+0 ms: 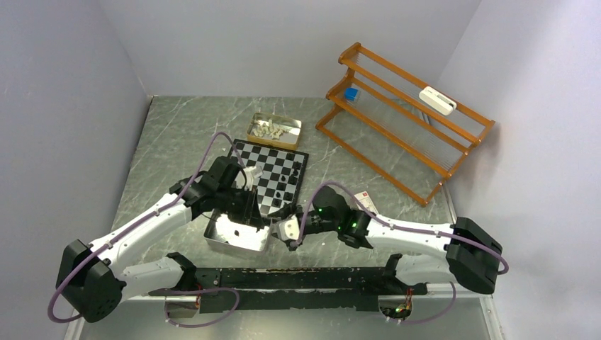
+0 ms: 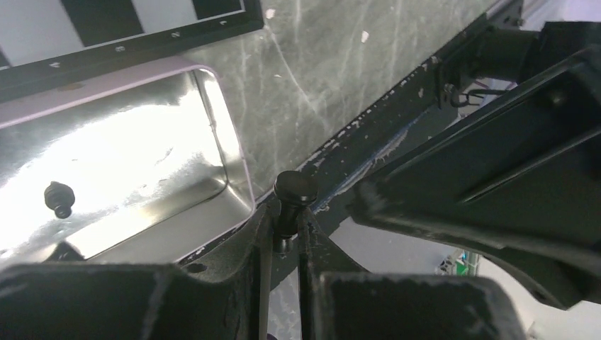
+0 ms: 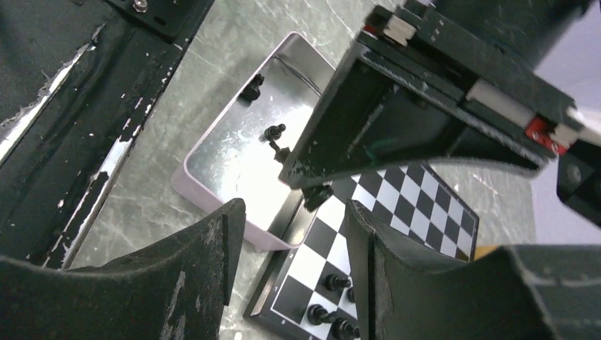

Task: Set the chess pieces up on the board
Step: Place the chess piece on the chessboard.

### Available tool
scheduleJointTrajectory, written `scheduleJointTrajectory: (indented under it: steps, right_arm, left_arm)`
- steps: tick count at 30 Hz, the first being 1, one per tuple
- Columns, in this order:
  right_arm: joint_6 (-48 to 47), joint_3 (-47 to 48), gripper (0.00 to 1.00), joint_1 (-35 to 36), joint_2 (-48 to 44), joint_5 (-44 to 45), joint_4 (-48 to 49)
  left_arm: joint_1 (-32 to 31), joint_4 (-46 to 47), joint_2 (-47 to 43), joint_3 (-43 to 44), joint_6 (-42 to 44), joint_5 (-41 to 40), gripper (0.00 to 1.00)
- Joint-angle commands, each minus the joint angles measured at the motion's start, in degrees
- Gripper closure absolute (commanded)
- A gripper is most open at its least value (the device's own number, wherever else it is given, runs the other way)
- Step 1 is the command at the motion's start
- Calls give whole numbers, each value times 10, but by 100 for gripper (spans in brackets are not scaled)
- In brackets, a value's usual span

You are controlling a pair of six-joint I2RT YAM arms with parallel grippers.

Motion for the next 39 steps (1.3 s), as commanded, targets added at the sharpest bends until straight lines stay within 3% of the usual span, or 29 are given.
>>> scheduleJointTrajectory:
  steps: [1,10,24,30,35,39]
  right_arm:
    - [-76,29,43,24,14,38,-3]
    - [-136,52,49,44,39,79,-32]
    - [-154,35,82,52,39,92,-31]
    - [-74,23,88,51,36,111,9]
    - [39,16,89,49,30,145,59]
    - [131,2,90,30,23,144,125]
  left_arm:
    - [0,21,-8,14,15,73,87]
    - [0,46,-7,4,11,111,87]
    - [0,48,5,26,16,113,86]
    - [0,34,-2,51,10,74,75]
    - [0,12,-34,81,-18,-19,59]
    - [0,27,-82,80,-49,-72,52]
